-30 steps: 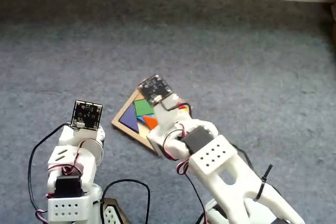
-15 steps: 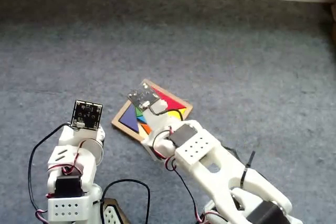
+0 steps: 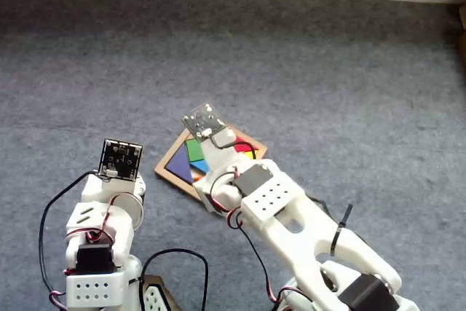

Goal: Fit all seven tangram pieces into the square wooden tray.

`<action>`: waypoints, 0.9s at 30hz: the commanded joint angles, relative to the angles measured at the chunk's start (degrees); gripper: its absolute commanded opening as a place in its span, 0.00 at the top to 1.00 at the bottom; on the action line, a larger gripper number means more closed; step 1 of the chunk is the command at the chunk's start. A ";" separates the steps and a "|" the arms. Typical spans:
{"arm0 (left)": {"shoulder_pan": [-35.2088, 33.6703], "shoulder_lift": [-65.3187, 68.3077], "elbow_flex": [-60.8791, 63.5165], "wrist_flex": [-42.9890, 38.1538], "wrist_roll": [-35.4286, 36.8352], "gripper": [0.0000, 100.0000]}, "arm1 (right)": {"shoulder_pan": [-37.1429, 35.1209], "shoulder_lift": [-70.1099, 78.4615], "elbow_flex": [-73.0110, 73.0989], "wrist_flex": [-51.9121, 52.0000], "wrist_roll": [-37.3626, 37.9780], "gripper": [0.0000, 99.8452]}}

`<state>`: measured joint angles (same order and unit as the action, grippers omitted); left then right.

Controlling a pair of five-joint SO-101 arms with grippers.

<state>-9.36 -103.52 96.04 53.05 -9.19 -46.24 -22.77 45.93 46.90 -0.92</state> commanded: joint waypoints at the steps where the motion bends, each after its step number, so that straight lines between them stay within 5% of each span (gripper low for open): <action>1: -0.57 0.04 1.10 0.44 -0.62 0.99 | 0.75 2.86 -5.85 -0.75 -0.62 0.75; 22: -0.40 -0.31 1.10 2.02 -0.70 0.99 | 0.84 17.36 -7.60 -0.66 -0.53 0.76; 27: -0.40 -0.31 1.10 2.02 -0.70 0.99 | 0.84 15.69 -7.52 -0.66 -0.26 0.90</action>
<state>-9.36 -103.52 96.04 54.90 -9.54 -45.89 -6.07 40.13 46.90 -0.92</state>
